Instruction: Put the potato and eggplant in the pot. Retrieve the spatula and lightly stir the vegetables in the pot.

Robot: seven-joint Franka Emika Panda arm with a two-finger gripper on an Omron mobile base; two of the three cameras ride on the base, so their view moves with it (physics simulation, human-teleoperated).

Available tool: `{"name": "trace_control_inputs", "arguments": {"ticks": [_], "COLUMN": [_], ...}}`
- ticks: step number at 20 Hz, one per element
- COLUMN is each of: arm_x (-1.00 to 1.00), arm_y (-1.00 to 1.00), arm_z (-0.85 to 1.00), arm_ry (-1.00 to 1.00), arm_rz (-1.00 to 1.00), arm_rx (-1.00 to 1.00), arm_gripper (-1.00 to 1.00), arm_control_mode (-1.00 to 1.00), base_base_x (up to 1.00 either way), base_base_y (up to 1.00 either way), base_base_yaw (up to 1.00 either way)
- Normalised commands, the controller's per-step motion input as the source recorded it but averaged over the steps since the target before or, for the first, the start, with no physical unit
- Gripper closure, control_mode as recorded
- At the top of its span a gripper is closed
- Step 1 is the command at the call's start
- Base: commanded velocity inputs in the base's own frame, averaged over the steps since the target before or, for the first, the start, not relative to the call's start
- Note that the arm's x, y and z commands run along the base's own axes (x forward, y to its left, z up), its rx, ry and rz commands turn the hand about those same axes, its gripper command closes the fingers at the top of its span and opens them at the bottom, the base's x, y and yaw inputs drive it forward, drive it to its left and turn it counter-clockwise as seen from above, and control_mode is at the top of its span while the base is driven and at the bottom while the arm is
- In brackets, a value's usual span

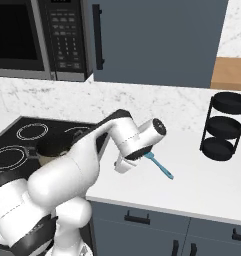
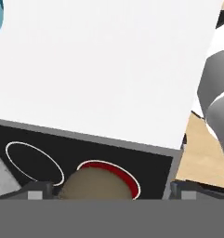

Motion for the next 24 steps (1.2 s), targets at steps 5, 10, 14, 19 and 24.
{"name": "trace_control_inputs", "arguments": {"ticks": [5, 10, 14, 19, 24], "arm_x": [0.42, 0.47, 0.27, 0.0, 0.0], "arm_y": [-0.55, -0.7, -0.64, -0.62, -0.47], "arm_z": [-0.22, 0.0, -0.11, -0.46, -0.52], "arm_ry": [0.16, 0.23, 0.17, 0.01, -0.02], "arm_rz": [-0.42, -0.25, -0.19, -0.04, 0.0], "arm_rx": [0.12, 0.09, 0.05, 0.01, 0.0], "arm_gripper": [-1.0, -1.0, -1.0, -1.0, -1.0], "arm_control_mode": [-1.0, -1.0, -1.0, -1.0, -1.0], "base_base_x": [0.0, 0.0, 0.0, 0.0, 0.0], "base_base_y": [0.0, 0.0, 0.0, 0.0, 0.0], "base_base_yaw": [0.0, 0.0, 0.0, 0.0, 0.0]}}
